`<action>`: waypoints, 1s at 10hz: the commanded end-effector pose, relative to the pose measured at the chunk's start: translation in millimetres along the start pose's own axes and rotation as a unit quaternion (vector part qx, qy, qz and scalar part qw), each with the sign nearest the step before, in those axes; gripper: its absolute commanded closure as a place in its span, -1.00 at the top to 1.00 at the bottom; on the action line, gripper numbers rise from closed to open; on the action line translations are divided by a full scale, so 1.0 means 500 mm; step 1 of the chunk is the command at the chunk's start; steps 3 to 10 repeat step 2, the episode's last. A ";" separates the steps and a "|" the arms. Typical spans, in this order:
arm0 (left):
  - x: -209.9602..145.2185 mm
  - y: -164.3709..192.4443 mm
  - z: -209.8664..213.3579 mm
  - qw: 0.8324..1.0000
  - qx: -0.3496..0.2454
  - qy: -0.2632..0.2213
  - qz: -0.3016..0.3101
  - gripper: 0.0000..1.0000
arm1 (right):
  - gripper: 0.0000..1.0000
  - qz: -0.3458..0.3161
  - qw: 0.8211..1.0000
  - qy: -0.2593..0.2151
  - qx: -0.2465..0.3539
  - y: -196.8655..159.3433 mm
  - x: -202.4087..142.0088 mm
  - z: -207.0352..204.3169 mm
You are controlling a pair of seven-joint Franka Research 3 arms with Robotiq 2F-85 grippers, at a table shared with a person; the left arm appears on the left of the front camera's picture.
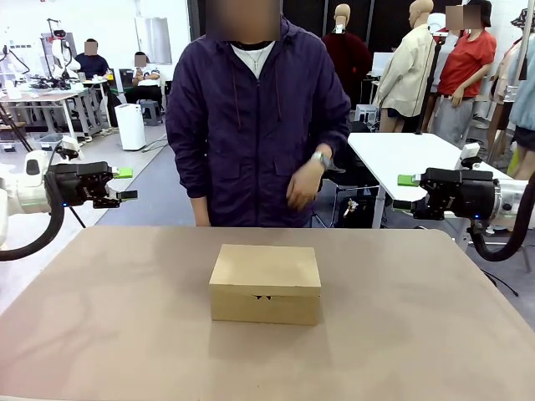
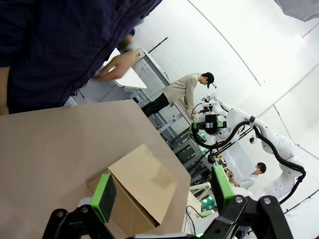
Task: Pack the items into the box.
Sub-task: Close the Mailer Box.
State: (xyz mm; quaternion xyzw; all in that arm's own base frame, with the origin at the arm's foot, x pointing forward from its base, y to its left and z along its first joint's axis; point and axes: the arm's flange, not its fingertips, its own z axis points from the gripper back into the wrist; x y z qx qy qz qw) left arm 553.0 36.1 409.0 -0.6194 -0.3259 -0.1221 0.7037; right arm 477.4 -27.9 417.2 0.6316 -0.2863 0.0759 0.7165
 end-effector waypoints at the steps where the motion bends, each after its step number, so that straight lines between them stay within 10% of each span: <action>1: 0.000 -0.006 0.004 1.000 0.003 0.003 -0.002 1.00 | 1.00 0.004 1.000 -0.003 0.000 0.008 0.006 -0.006; 10: 0.000 -0.006 0.004 1.000 0.003 0.003 -0.002 1.00 | 1.00 0.004 1.000 -0.003 0.000 0.008 0.006 -0.006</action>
